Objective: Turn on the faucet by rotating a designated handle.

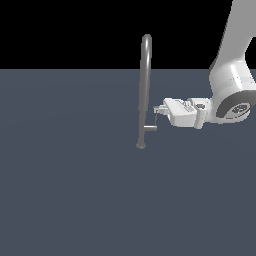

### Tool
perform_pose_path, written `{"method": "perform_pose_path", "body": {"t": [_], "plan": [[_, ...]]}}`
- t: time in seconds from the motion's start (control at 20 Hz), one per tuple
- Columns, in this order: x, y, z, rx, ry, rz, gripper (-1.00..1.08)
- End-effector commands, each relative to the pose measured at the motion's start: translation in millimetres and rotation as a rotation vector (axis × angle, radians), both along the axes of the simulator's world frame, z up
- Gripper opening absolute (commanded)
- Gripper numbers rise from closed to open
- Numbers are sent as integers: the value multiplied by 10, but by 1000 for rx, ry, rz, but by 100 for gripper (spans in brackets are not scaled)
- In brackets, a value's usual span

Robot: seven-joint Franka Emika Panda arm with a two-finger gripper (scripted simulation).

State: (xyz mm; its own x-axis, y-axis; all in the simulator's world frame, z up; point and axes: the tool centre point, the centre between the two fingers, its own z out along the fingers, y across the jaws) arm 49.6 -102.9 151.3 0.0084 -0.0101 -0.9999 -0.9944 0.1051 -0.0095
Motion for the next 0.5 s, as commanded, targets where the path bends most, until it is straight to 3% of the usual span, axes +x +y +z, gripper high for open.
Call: {"method": "perform_pose_path", "body": {"t": [0.0, 0.45], "plan": [[6, 7, -33, 10, 7, -11, -100], [-44, 17, -14, 10, 6, -10, -100]]}}
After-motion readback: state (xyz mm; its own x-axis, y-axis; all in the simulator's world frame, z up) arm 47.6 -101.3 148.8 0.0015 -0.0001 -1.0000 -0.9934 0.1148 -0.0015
